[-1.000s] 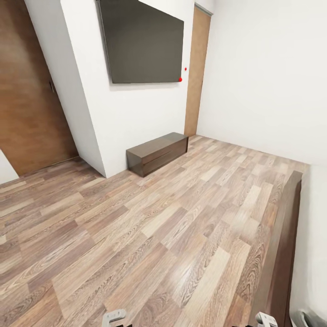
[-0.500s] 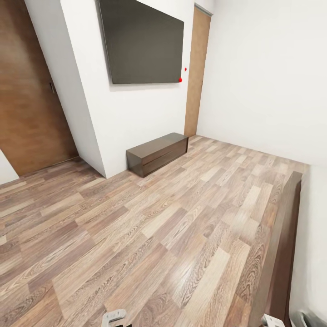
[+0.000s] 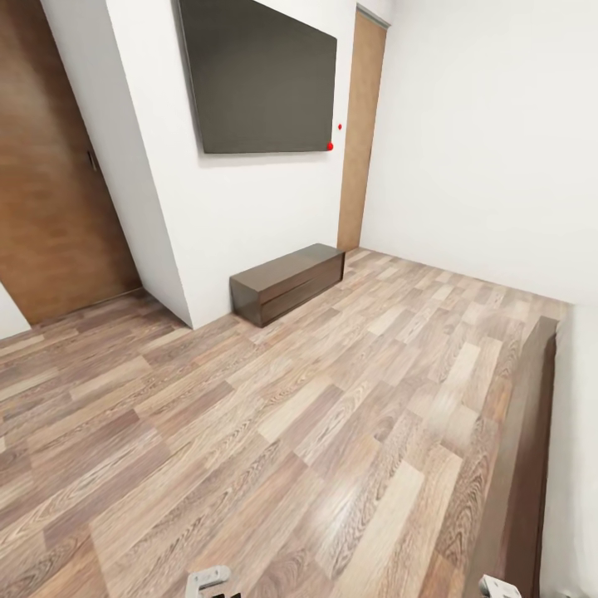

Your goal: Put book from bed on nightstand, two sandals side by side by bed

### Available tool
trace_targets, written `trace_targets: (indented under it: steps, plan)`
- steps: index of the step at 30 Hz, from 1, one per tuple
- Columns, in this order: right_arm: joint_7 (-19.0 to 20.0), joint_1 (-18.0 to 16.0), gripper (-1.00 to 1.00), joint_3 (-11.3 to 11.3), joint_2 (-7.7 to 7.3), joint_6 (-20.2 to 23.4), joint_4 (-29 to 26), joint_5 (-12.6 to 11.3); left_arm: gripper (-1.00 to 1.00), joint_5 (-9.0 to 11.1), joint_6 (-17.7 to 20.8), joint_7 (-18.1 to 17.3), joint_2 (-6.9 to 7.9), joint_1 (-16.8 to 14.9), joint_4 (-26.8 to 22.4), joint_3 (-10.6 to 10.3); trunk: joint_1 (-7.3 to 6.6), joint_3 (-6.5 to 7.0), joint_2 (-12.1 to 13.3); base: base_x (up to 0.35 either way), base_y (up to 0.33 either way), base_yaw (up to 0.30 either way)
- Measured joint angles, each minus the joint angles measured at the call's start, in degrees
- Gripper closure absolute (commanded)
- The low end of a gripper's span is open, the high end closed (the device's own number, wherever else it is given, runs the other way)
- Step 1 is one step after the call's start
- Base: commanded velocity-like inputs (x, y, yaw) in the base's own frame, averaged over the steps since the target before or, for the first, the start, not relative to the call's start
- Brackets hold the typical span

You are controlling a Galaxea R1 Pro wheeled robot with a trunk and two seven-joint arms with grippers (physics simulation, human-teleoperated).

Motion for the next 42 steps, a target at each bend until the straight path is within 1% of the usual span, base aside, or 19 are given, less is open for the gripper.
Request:
trace_targets:
  steps: [10, 35, 42]
  plan:
    - [0.07, -0.02, -1.00, 0.00, 0.00, 0.00, 0.00, 0.10, -1.00, 0.00, 0.00, 0.00, 0.00, 0.00, 0.05, 0.00, 0.02, 0.09, 0.00, 0.018, 0.000, 0.000]
    - [0.08, 0.00, -1.00, 0.00, 0.00, 0.00, 0.00, 0.11, -1.00, 0.00, 0.00, 0.00, 0.00, 0.00, 0.08, -0.07, 0.02, 2.24, 0.00, 0.001, 0.000, 0.000]
    - [0.01, 0.01, -1.00, 0.00, 0.00, 0.00, 0.00, 0.09, -1.00, 0.00, 0.01, 0.00, 0.00, 0.00, 0.02, -0.02, -0.02, 2.38, 0.00, 0.227, 0.000, 0.000]
